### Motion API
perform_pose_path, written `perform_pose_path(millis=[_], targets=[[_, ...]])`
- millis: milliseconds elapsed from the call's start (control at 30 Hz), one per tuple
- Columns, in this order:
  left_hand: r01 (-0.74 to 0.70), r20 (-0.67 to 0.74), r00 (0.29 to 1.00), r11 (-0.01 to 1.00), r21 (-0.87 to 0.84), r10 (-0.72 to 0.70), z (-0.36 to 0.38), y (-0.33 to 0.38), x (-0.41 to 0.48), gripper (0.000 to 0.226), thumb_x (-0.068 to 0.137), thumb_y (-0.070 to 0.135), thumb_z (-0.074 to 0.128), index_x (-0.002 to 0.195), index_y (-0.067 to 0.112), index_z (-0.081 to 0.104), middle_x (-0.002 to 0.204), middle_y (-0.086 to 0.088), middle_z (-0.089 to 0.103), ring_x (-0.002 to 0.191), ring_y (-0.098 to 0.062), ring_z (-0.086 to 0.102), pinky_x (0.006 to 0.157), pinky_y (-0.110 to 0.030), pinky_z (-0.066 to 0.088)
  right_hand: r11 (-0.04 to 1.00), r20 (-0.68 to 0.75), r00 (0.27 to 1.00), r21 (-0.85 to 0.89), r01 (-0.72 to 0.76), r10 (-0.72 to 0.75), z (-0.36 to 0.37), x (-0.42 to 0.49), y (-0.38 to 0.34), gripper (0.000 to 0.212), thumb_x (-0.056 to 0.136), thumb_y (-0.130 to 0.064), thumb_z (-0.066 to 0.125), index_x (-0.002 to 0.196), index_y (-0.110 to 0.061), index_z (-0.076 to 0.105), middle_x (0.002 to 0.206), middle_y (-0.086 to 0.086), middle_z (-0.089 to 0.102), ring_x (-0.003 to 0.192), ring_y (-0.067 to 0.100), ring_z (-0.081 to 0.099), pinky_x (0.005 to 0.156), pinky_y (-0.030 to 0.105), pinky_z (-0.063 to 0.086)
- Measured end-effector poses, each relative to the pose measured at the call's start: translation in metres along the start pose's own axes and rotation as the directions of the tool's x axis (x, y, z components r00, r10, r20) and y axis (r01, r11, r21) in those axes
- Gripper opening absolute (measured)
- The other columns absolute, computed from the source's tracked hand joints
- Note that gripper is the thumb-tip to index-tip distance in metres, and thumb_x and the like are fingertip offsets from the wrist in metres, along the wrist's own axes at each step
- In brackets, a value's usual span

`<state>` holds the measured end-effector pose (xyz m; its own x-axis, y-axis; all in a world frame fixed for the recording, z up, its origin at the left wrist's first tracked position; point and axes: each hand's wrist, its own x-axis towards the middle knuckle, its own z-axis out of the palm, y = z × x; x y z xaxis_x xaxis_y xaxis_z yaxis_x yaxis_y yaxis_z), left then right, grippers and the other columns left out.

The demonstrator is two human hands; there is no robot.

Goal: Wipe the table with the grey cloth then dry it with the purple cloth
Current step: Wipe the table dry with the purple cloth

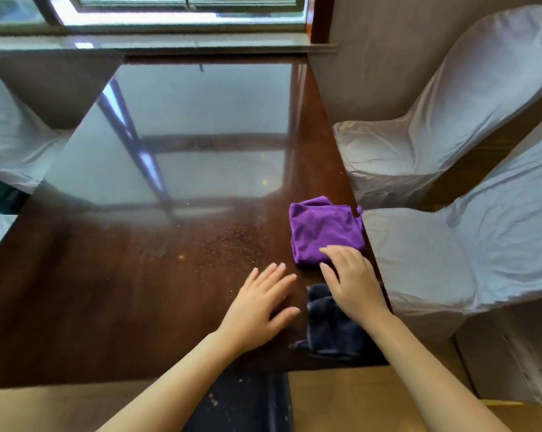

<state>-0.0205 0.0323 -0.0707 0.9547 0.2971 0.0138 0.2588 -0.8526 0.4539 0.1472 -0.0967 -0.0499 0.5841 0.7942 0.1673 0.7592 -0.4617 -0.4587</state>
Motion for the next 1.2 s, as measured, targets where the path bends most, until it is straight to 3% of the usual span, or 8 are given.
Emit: perform_pose_path(millis=[100,267,433,733,800,900,1200], targets=[[0.152,-0.113,0.982,0.988,0.018,-0.149,-0.026,-0.049,-0.004,0.059,0.090,0.054,0.036,0.143,0.035,0.019,0.153,0.009,0.009,0.143,-0.009,-0.002,0.116,-0.033,-0.004,0.992,0.098,0.995,-0.122,-0.009,0.021,0.023,0.046,-0.007,0.045,0.097,-0.032,0.038,0.140,-0.018,0.036,0.149,0.007,0.037,0.140,0.024,0.026,0.114,0.042,0.018],[0.365,-0.192,0.917,0.929,0.055,-0.349,-0.057,-0.126,-0.015,0.060,0.089,0.055,0.033,0.143,0.035,0.016,0.156,0.005,0.011,0.141,-0.008,-0.003,0.116,-0.040,0.000,0.916,0.215,0.967,-0.400,-0.040,0.136,0.054,0.088,0.002,0.063,0.094,-0.052,0.025,0.147,-0.023,0.010,0.159,0.008,0.008,0.145,0.032,0.000,0.115,0.053,0.000],[0.517,-0.237,0.842,0.851,0.098,-0.484,-0.076,-0.190,-0.016,0.055,0.092,0.050,0.032,0.143,0.037,0.015,0.157,0.004,0.011,0.144,-0.012,0.001,0.116,-0.049,0.002,0.908,0.323,0.937,-0.418,0.013,0.135,0.071,0.105,0.017,0.067,0.089,-0.065,0.016,0.145,-0.036,-0.007,0.159,0.003,-0.008,0.144,0.033,-0.011,0.111,0.058,-0.009],[0.691,-0.255,0.722,0.691,0.213,-0.643,-0.109,-0.294,-0.024,0.056,0.092,0.053,0.026,0.143,0.038,0.011,0.158,0.004,0.004,0.145,-0.017,-0.003,0.112,-0.056,-0.007,0.901,0.408,0.907,-0.347,0.260,-0.104,0.112,0.093,-0.056,0.061,0.079,-0.069,-0.012,0.132,-0.041,-0.028,0.152,-0.008,-0.024,0.138,0.023,-0.028,0.111,0.053,-0.018],[0.719,-0.254,0.694,0.663,0.208,-0.673,-0.115,-0.312,-0.031,0.057,0.091,0.054,0.026,0.143,0.038,0.011,0.158,0.003,0.004,0.145,-0.017,-0.003,0.112,-0.056,-0.007,0.900,0.397,0.909,-0.339,0.275,-0.128,0.125,0.095,-0.069,0.058,0.082,-0.067,-0.008,0.132,-0.043,-0.028,0.149,-0.010,-0.026,0.137,0.022,-0.030,0.109,0.051,-0.022],[0.727,-0.253,0.686,0.659,0.194,-0.682,-0.116,-0.323,-0.035,0.058,0.090,0.055,0.029,0.143,0.038,0.013,0.158,0.001,0.006,0.145,-0.017,-0.002,0.113,-0.056,-0.004,0.909,0.355,0.928,-0.339,0.241,-0.114,0.133,0.117,-0.075,0.058,0.086,-0.065,0.003,0.138,-0.045,-0.015,0.155,-0.011,-0.014,0.142,0.021,-0.021,0.112,0.052,-0.017],[0.708,-0.279,0.706,0.665,0.239,-0.651,-0.110,-0.326,-0.037,0.062,0.086,0.062,0.015,0.142,0.040,0.001,0.158,0.003,0.001,0.144,-0.016,-0.007,0.114,-0.054,-0.004,0.944,0.198,0.977,-0.331,-0.010,0.079,0.169,0.241,-0.094,0.055,0.092,-0.057,0.017,0.144,-0.041,0.009,0.159,-0.005,0.005,0.145,0.026,-0.001,0.112,0.057,-0.008]])
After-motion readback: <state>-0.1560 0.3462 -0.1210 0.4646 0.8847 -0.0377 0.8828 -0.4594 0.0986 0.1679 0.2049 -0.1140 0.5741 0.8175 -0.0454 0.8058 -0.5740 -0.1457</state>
